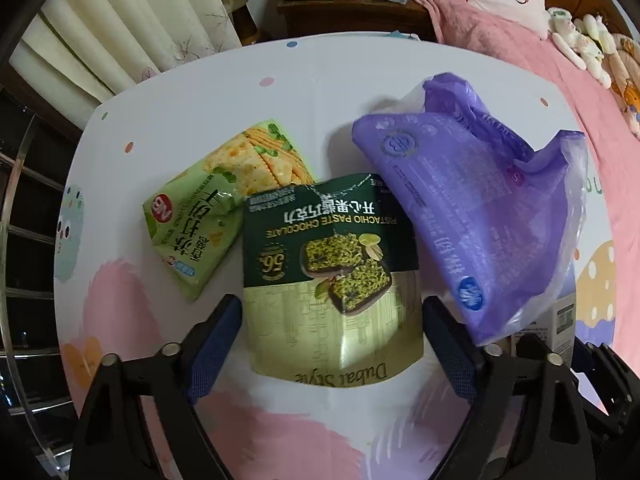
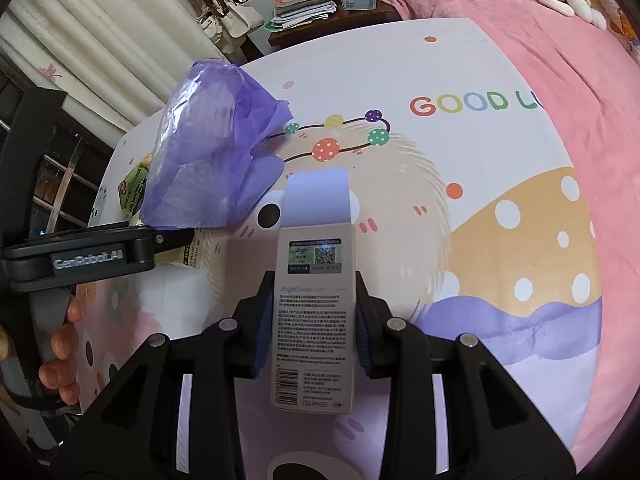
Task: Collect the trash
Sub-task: 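Grasp the green pistachio chocolate box with the left tool while the right tool grasps the white lotion box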
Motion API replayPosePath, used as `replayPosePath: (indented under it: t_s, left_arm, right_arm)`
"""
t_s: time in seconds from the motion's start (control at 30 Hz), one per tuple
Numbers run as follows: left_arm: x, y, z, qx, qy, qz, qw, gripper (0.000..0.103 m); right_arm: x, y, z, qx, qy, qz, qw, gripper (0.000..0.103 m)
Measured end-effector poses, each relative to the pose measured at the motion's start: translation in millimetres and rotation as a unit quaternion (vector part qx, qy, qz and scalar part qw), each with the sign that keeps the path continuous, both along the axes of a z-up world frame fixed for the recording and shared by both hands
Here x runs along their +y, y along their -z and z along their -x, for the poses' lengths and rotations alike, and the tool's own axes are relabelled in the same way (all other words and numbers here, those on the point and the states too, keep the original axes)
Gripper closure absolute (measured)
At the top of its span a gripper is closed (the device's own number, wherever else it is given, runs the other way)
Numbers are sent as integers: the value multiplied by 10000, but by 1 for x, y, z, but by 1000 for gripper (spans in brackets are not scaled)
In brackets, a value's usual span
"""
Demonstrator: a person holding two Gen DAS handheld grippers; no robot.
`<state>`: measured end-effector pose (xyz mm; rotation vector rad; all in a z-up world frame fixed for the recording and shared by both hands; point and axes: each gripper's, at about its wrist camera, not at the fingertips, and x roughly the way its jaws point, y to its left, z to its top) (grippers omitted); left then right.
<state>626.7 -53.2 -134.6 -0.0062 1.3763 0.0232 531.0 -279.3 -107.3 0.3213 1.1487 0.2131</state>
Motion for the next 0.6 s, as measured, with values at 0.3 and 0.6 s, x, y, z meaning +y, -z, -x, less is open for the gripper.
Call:
replayPosePath:
  t_s: [0.3, 0.6]
  left_arm:
    - [-1, -1, 8, -280, -36, 186, 9994, 44]
    - [1, -16, 50, -452, 29, 201, 9988, 50]
  right_arm:
    - [2, -1, 1, -55, -14, 44, 10000, 72]
    - [10, -3, 21, -24, -84, 82, 9999, 72]
